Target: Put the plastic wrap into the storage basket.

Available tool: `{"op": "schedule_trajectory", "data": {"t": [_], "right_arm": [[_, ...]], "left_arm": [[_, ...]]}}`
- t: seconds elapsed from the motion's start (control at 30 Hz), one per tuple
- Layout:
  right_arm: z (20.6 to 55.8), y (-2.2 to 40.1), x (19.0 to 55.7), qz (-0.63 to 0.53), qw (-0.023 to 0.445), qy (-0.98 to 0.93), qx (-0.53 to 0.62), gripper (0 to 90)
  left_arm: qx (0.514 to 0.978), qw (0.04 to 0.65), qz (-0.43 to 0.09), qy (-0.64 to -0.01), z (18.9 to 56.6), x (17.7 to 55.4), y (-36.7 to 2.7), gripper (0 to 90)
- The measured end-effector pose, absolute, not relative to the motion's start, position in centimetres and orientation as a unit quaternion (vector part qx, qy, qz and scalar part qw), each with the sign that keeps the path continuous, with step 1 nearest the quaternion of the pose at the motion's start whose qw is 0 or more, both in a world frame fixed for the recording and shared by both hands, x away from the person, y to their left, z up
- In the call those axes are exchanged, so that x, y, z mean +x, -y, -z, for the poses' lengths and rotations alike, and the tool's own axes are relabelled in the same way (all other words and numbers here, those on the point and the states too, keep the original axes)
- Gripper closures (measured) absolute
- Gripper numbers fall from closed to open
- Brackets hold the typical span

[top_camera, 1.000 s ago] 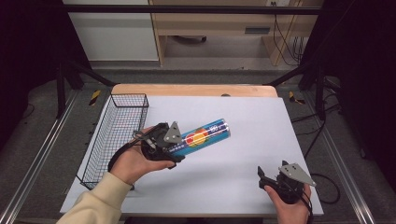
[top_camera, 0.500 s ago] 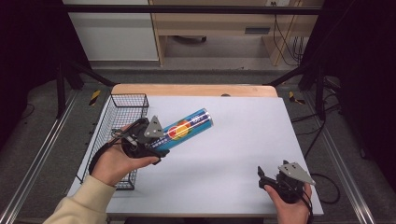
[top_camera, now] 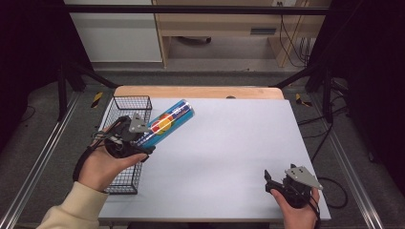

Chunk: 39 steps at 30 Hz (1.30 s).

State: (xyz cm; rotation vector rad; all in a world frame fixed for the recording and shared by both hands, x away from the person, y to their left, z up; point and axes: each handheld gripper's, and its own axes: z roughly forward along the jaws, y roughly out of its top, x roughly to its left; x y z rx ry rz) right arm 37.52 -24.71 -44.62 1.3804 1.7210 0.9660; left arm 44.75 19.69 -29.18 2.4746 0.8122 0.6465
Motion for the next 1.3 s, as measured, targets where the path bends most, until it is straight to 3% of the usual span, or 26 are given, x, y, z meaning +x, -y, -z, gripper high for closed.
{"op": "schedule_trajectory", "data": {"t": [0.53, 1.3], "right_arm": [[44.6, 24.7, 37.5, -0.375, 0.360, -0.666, 0.535, 12.0], [44.6, 24.7, 37.4, -0.374, 0.362, -0.666, 0.535, 12.8]], "left_arm": [[0.879, 0.219, -0.247, -0.346, 29.3, 43.9, -23.4, 32.1], [0.871, 0.170, -0.263, -0.378, 29.7, 43.6, -25.2, 32.1]]}}
